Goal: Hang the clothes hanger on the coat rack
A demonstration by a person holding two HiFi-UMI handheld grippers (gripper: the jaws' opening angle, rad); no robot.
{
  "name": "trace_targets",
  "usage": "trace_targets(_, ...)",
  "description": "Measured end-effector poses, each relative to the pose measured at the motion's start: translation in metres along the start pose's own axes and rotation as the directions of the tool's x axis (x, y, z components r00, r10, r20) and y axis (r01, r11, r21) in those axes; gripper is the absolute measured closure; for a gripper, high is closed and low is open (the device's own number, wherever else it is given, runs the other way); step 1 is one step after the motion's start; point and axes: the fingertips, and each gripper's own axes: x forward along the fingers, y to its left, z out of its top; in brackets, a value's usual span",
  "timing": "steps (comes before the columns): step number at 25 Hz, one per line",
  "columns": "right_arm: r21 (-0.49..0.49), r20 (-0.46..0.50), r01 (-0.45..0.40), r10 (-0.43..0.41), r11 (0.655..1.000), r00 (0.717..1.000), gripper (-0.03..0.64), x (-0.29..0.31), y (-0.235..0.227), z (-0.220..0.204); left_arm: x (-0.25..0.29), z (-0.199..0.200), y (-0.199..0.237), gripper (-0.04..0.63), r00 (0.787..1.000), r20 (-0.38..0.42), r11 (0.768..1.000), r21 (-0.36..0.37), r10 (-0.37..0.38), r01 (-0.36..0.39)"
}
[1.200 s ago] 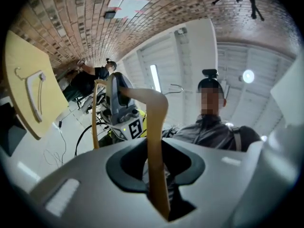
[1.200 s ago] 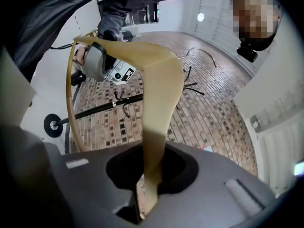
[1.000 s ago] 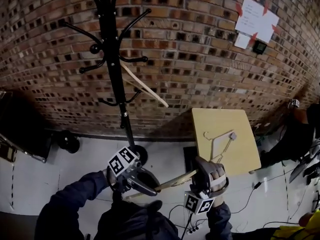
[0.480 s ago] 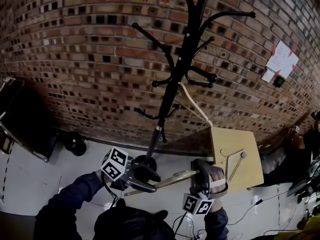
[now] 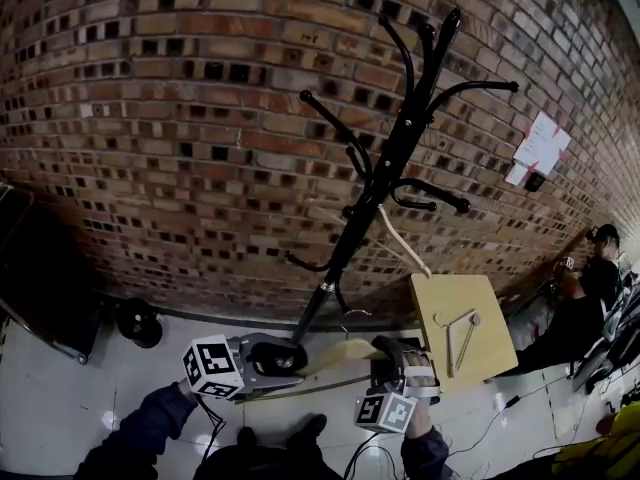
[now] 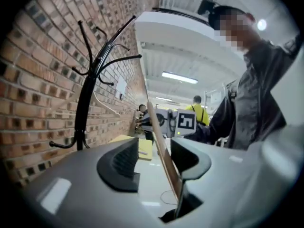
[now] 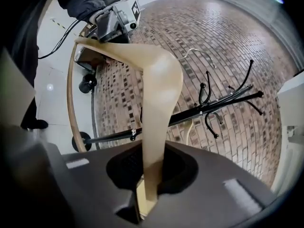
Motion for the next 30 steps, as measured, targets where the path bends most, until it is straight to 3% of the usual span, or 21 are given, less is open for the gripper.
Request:
trace_targets(5, -0.031, -0.05, -0.039, 0.038, 0.999, 0.998, 0.58, 0.004, -0.009, 0.006, -0.001, 0.007, 0.007, 0.378, 0.995, -0.022, 0.988, 0.123, 0.098, -0.094)
trace_targets(7, -0.039, -0.065, -0.049, 0.047, 0.998, 0.997, 0.58, 0.006, -0.014, 0.011, -0.003, 0.012, 0.006, 0.427, 0.993, -0.036, 0.98, 0.166, 0.115, -0.108)
trace_targets(9, -0.041, -0.081, -0.06, 0.056, 0.997, 0.995, 0.58, 0.007, -0.021, 0.017, -0.007, 0.019, 0.007, 0.496, 0.991, -0.041, 0.977, 0.181, 0.126, -0.117)
trace_targets(17, -0.059, -0.12, -0.045, 0.038, 0.997, 0.992, 0.586, -0.003, -0.068, 0.04, -0.025, 0.066, 0.021, 0.518, 0.978, -0.056, 0.96, 0.211, 0.201, -0.185)
trace_targets(24, -0.086, -0.129, 0.012, -0.023, 0.996, 0.991, 0.594, -0.044, -0.185, 0.077, -0.042, 0.189, 0.026, 0.529, 0.991, -0.041, 0.973, 0.199, 0.129, -0.118)
trace_targets(30, -0.108, -0.153, -0.013, -0.004, 0.994, 0.988, 0.597, -0.064, -0.307, 0.11, -0.052, 0.319, 0.043, 0.528, 0.995, -0.062, 0.973, 0.22, 0.082, -0.066)
